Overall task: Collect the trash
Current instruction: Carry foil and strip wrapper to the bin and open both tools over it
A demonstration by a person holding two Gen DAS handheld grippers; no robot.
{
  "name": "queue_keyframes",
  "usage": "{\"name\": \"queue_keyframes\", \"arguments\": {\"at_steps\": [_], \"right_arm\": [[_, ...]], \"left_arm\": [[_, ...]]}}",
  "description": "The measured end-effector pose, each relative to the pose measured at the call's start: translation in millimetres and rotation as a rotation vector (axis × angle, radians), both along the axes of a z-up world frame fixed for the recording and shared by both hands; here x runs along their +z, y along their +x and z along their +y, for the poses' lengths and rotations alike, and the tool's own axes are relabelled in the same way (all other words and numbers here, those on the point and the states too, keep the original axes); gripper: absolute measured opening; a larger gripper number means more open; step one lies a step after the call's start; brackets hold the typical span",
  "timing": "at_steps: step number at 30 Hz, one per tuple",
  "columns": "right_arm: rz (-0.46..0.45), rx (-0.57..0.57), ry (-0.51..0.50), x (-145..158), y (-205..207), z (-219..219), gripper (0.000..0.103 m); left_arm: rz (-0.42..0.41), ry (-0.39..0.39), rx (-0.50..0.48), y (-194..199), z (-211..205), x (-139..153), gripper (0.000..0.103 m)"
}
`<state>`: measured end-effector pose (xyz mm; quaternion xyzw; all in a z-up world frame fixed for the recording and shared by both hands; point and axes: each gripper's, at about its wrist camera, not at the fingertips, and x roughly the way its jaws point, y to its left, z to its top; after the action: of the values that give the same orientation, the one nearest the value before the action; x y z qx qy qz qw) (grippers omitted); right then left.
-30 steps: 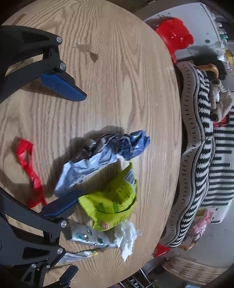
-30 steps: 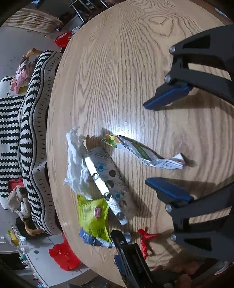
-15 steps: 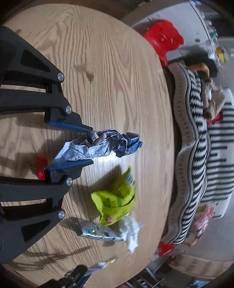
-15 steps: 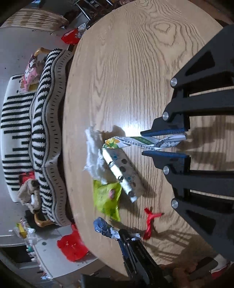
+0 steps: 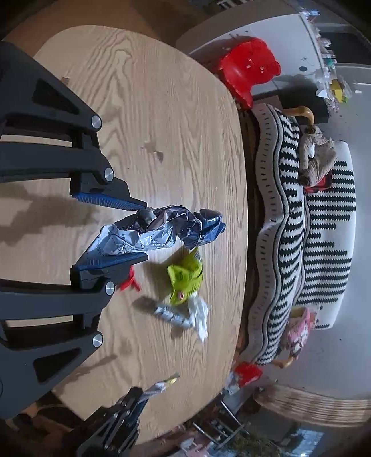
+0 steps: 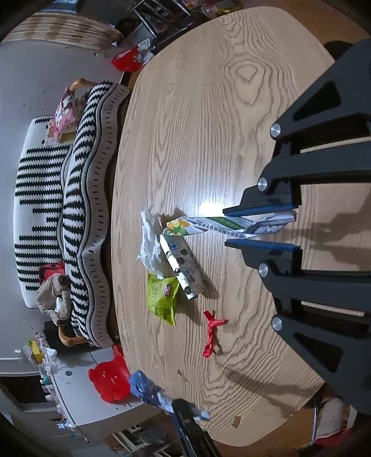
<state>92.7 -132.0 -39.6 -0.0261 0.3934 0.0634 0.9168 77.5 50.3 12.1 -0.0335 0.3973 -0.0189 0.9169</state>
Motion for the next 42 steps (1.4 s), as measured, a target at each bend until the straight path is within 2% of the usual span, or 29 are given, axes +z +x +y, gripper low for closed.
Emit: {"name": "queue_keyframes", "arguments": {"at_steps": [4,11,15,19,21,27,32,36,42], "right_arm": [[0.017,-0.017,0.018,0,-10,-5,0.017],[0.014,-0.005,0.006,4,-23,-9,0.017],[0.009,-0.016,0.042,13,-29,-33,0.017],[-0.005,-0.054,0.058,22,-41,-64,0.017],[-0.014,-0.093,0.058,25,-49,-91,0.017],[-0.023,-0.257,0.115,30,-86,-193,0.017],[-0.032,-0.421,0.119,26,-137,-284,0.017],[0.006,-0.560,0.119,5,-183,-355,0.017],[0.130,-0.715,0.163,-48,-246,-440,0.017]], "left_arm": [[-0.015,-0.012,-0.013,-13,-2,6,0.030],[-0.010,0.002,-0.016,-12,-15,1,0.030],[-0.020,0.011,-0.063,-9,-48,2,0.029],[-0.033,0.021,-0.145,-9,-97,3,0.030],[-0.039,0.035,-0.181,-11,-118,2,0.030],[-0.052,0.001,-0.315,-20,-190,3,0.029],[-0.074,-0.026,-0.503,-43,-277,-1,0.029],[-0.058,-0.037,-0.683,-76,-363,-20,0.029],[0.054,-0.054,-0.912,-123,-482,-74,0.029]]}}
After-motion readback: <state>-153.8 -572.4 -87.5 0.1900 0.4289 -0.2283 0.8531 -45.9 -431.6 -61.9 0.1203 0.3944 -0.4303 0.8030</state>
